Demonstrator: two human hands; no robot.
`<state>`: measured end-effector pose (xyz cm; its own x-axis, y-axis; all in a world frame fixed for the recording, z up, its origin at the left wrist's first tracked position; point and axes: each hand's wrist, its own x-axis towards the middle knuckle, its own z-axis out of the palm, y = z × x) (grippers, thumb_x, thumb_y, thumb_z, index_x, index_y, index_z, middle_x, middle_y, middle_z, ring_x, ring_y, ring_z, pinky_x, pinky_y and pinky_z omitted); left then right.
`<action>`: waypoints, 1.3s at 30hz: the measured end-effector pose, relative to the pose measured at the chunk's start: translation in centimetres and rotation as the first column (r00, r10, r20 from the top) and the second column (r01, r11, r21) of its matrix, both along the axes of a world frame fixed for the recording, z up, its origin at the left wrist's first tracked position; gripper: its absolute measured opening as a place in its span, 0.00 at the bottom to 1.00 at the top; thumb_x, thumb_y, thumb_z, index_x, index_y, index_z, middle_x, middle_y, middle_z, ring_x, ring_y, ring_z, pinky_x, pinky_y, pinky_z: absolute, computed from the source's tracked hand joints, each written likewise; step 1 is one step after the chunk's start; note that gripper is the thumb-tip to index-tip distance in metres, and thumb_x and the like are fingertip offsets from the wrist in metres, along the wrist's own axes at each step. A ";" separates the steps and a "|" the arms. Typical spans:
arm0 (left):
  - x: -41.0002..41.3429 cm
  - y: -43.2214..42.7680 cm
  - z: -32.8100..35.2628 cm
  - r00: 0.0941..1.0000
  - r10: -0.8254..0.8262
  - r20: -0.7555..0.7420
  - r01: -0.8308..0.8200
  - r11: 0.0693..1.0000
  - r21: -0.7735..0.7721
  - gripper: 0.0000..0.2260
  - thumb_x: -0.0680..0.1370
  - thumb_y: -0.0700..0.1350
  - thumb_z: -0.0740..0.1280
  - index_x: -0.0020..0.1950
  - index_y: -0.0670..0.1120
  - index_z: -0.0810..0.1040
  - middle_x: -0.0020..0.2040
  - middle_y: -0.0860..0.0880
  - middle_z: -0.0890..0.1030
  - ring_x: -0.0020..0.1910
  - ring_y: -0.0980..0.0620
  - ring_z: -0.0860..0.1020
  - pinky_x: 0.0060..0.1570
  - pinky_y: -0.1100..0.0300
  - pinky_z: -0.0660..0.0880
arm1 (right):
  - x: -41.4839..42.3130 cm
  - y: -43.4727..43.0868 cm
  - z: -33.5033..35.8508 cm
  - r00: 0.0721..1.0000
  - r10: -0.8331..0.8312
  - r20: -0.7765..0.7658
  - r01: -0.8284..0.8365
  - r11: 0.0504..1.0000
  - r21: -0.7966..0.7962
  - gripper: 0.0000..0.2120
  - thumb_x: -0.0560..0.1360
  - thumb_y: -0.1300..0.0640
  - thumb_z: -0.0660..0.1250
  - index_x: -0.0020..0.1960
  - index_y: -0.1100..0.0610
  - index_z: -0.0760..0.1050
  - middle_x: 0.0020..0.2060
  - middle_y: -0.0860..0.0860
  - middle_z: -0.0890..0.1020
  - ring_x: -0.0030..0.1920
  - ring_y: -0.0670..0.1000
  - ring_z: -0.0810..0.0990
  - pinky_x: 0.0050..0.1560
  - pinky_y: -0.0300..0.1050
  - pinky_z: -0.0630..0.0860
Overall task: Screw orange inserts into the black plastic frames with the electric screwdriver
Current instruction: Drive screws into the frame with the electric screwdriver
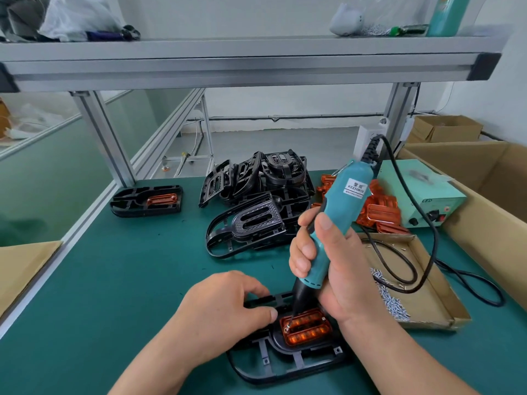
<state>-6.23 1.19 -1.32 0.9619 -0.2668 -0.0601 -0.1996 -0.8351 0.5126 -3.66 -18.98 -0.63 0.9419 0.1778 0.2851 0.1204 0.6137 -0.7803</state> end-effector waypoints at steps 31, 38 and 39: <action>-0.5 -0.7 0.9 0.996 -0.017 -0.091 0.016 1.000 -0.008 0.07 0.72 0.65 0.72 0.40 0.66 0.75 0.42 0.58 0.77 0.42 0.59 0.74 0.42 0.59 0.72 | -1.4 1.4 -0.3 0.953 0.192 0.234 -0.119 0.949 -0.292 0.22 0.78 0.41 0.75 0.58 0.58 0.78 0.33 0.50 0.77 0.30 0.53 0.74 0.37 0.44 0.73; -0.5 -1.0 0.9 0.994 -0.038 -0.104 0.034 0.998 -0.044 0.10 0.60 0.68 0.57 0.36 0.71 0.74 0.36 0.55 0.77 0.34 0.57 0.73 0.37 0.58 0.72 | -1.7 2.1 0.1 0.944 0.242 0.222 -0.160 0.929 -0.332 0.16 0.78 0.45 0.77 0.56 0.56 0.79 0.33 0.49 0.76 0.30 0.51 0.74 0.36 0.43 0.72; -0.5 -1.0 0.9 0.994 -0.033 -0.107 0.028 0.999 -0.040 0.11 0.60 0.68 0.57 0.36 0.70 0.75 0.36 0.55 0.77 0.33 0.57 0.72 0.37 0.58 0.72 | -1.8 2.1 0.1 0.946 0.242 0.217 -0.161 0.928 -0.337 0.16 0.78 0.45 0.77 0.56 0.56 0.79 0.32 0.50 0.76 0.30 0.51 0.74 0.36 0.43 0.71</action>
<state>-6.70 0.18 -0.40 0.9418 -0.3000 -0.1521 -0.1665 -0.8087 0.5642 -5.46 -16.83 -0.50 0.7817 0.4739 0.4054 0.2357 0.3773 -0.8956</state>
